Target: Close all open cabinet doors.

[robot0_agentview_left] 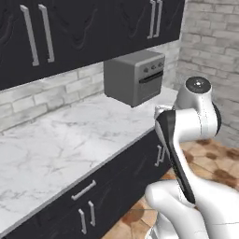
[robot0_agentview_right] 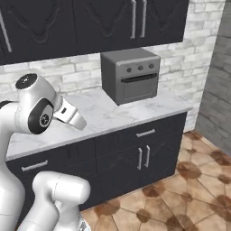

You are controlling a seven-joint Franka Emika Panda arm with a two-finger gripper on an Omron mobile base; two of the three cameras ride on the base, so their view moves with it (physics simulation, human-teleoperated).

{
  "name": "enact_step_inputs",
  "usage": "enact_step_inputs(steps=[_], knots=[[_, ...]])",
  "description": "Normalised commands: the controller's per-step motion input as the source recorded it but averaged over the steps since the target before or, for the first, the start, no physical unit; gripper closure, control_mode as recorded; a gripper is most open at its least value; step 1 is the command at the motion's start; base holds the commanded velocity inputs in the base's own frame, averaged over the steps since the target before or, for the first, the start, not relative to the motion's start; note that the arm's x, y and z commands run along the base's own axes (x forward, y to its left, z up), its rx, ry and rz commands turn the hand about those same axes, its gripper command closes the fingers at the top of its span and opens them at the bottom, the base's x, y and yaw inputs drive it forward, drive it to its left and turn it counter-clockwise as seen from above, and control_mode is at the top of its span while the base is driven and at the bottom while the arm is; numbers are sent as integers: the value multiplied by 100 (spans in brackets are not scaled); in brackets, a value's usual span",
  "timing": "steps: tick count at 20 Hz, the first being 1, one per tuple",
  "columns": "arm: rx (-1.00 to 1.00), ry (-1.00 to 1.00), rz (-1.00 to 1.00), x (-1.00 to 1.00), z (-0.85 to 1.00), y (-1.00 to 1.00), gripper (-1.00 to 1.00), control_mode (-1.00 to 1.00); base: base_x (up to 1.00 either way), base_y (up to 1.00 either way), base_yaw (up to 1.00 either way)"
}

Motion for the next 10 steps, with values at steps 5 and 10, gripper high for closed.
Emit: enact_step_inputs(steps=[5, 10], knots=[[0, 0, 0, 0, 0, 0, -100, 100, -8, -8, -55], [0, 0, 0, 0, 0, 0, -100, 100, 0, -8, -58]])
